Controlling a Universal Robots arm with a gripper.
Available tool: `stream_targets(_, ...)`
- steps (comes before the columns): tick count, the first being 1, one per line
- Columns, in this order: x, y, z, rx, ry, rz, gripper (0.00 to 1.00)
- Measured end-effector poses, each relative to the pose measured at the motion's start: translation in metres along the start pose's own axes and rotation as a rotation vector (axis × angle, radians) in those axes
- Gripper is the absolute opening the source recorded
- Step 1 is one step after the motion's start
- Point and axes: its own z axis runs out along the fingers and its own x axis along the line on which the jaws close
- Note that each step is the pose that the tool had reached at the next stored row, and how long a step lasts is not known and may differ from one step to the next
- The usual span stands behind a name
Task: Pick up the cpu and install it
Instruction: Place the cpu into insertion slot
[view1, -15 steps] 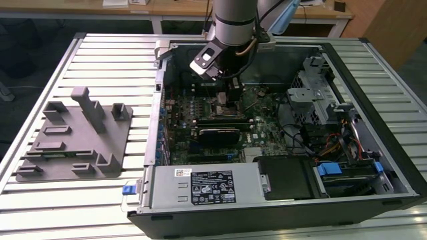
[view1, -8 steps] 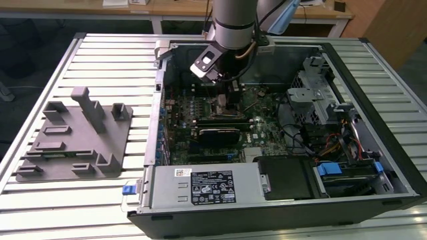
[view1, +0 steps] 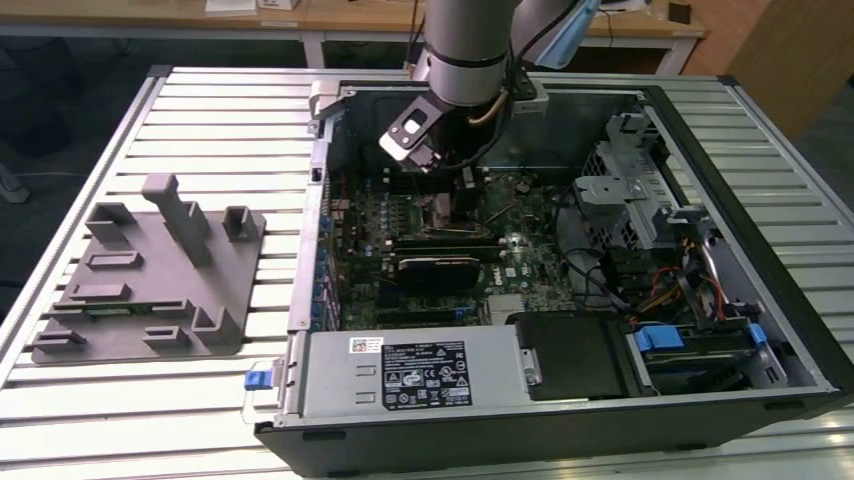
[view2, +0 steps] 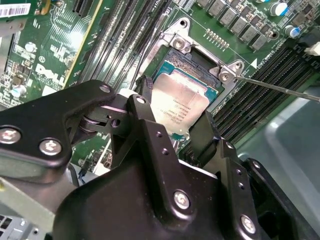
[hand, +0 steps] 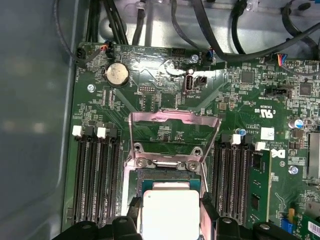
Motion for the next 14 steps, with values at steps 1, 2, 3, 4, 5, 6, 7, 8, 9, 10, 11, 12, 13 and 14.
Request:
stream_targets(1, 0.0, 0.0, 0.001, 0.0001, -0.0001, 0.007, 0.54)
stream_targets(2, 0.0001, -0.0001, 0.0018, 0.0003, -0.0004, 0.014, 0.54)
stream_targets(3, 0.0001, -0.0001, 0.0026, 0.0005, -0.0008, 0.022, 0.54)
stream_targets(4, 0.0001, -0.0001, 0.0034, 0.0007, -0.001, 0.028, 0.54)
stream_targets(5, 0.0001, -0.0001, 0.0042, 0.0008, -0.0012, 0.033, 0.54)
stream_targets(6, 0.0001, -0.0002, 0.005, 0.0009, -0.0013, 0.036, 0.54)
stream_targets(7, 0.0002, -0.0002, 0.0059, 0.0009, -0.0014, 0.038, 0.54)
stream_targets(8, 0.0002, -0.0002, 0.0068, 0.001, -0.0014, 0.039, 0.54)
stream_targets(9, 0.0002, -0.0003, 0.0075, 0.001, -0.0014, 0.039, 0.54)
stream_targets(10, 0.0003, -0.0003, 0.0084, 0.0009, -0.0013, 0.039, 0.54)
stream_targets(11, 0.0003, -0.0003, 0.0093, 0.001, -0.0013, 0.039, 0.54)
stream_targets(12, 0.0003, -0.0004, 0.0102, 0.001, -0.0014, 0.039, 0.54)
stream_targets(13, 0.0004, -0.0004, 0.0112, 0.001, -0.0013, 0.039, 0.54)
stream_targets(14, 0.0004, -0.0004, 0.0121, 0.001, -0.0014, 0.039, 0.54)
